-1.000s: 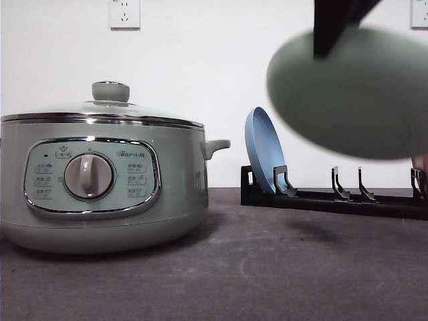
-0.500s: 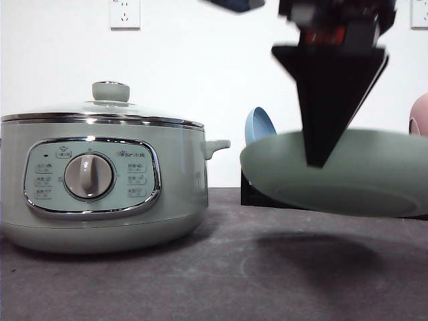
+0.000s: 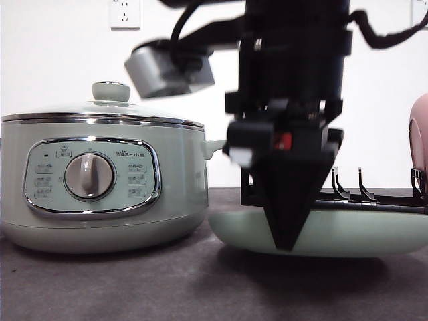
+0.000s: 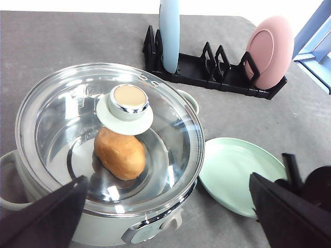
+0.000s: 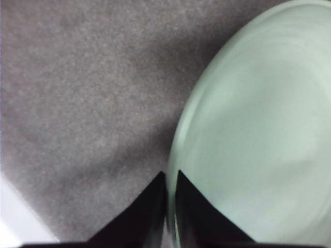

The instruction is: Transfer potato from steamer to green plate

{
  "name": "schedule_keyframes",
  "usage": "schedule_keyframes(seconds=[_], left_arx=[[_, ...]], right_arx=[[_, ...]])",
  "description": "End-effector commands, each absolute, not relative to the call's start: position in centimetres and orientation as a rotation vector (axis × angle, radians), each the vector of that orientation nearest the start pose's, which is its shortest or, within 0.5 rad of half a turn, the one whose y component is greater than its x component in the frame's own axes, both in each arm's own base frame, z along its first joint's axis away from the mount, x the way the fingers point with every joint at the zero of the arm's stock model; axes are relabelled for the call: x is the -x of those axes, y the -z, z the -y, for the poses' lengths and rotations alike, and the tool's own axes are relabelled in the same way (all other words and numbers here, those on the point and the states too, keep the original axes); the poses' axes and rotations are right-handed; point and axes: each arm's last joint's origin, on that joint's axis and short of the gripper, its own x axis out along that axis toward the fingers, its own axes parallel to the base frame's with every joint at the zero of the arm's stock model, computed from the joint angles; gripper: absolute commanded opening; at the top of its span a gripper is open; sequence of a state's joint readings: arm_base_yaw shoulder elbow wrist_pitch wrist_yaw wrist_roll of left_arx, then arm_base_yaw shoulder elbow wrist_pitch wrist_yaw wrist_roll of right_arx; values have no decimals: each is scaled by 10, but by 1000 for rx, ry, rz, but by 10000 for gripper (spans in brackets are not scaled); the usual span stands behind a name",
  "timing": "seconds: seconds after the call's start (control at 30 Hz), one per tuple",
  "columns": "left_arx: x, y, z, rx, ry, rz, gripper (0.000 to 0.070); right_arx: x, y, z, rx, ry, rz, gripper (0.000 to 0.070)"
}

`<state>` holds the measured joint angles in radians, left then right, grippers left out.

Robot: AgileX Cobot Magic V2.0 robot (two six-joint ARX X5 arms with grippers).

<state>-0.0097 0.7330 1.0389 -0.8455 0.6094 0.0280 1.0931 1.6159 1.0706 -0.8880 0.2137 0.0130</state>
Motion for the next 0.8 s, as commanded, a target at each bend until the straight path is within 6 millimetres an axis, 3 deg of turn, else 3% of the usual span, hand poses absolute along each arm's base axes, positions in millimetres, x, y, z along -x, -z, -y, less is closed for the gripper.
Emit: schedule_keyframes(seconds=[0.0, 0.1, 0.13, 0.17, 0.23, 0.3, 0.57, 0.77], left_arx=[[-117, -371, 18, 121, 624, -489, 637], [-117, -370, 18, 121, 624, -490, 637], [-117, -370, 18, 121, 624, -490, 637], [-117, -370, 18, 121, 624, -490, 637], [-117, -370, 18, 122, 624, -490, 637], [-117, -370, 18, 122, 624, -490, 637], [-117, -370, 18, 122, 624, -490, 637], [-117, -371, 18, 121, 624, -489, 637]], right_arx=[[-135, -188, -256, 887, -703, -1201, 7], [-135, -182, -256, 888, -698, -1219, 21], [-134, -181, -255, 886, -698, -1220, 58], [-134, -180, -255, 883, -697, -1221, 114], [-135, -179, -254, 874, -689, -1226, 295], [-136, -178, -254, 868, -683, -1230, 389], [-136, -184, -253, 858, -677, -1200, 403], [-134, -223, -245, 774, -711, -1090, 402]])
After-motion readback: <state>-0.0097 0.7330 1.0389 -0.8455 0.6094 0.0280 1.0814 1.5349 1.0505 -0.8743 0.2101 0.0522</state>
